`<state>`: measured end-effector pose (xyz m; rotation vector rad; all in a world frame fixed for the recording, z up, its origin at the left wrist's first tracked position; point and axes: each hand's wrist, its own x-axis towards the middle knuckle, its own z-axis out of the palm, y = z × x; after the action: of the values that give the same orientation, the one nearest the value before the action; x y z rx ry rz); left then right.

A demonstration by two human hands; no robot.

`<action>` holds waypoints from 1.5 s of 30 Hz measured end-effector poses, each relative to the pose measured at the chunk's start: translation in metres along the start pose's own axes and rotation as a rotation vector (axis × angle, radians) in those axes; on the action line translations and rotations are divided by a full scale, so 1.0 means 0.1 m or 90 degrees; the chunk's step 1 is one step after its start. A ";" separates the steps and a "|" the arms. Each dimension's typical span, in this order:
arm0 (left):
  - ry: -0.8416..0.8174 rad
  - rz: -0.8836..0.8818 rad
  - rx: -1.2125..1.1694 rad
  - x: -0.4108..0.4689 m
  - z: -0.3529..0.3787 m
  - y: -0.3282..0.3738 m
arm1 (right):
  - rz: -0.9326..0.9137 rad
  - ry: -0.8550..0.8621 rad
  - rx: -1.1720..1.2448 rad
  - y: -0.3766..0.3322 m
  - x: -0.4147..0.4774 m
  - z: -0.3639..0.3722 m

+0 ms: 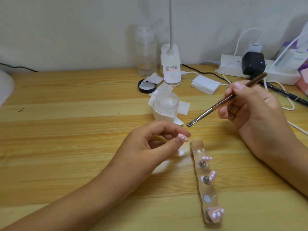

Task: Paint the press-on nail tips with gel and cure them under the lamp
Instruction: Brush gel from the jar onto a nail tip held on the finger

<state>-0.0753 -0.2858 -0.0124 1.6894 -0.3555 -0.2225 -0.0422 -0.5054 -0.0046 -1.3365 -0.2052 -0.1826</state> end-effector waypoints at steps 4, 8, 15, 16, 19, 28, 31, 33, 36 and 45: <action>0.001 0.005 -0.006 0.01 0.00 -0.02 | 0.001 -0.016 -0.006 -0.01 -0.01 0.01; 0.005 0.005 -0.001 0.01 0.00 -0.03 | -0.002 -0.033 -0.010 0.00 -0.01 0.01; 0.009 0.009 -0.008 0.00 -0.01 -0.02 | 0.012 -0.040 -0.024 0.01 0.00 0.00; 0.009 0.013 -0.013 0.01 -0.01 -0.02 | 0.013 -0.038 -0.020 0.01 0.00 0.00; 0.010 0.018 -0.024 0.01 -0.01 -0.01 | 0.017 -0.020 0.015 0.00 0.01 -0.02; 0.000 0.019 -0.012 0.01 -0.01 -0.03 | -0.006 -0.030 0.025 0.00 0.02 0.00; -0.002 0.018 -0.013 0.01 -0.01 -0.03 | -0.001 -0.046 0.022 -0.01 0.00 0.00; -0.003 0.019 -0.012 0.00 -0.01 -0.03 | 0.003 -0.043 0.016 -0.01 0.00 0.01; -0.001 0.016 -0.015 0.01 -0.01 -0.02 | 0.005 -0.016 -0.018 0.00 0.00 0.00; 0.004 0.009 -0.003 0.00 0.00 0.00 | 0.017 -0.037 0.031 0.01 0.02 -0.01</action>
<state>-0.0753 -0.2858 -0.0123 1.6814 -0.3616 -0.2065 -0.0397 -0.5060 -0.0057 -1.2959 -0.2395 -0.1157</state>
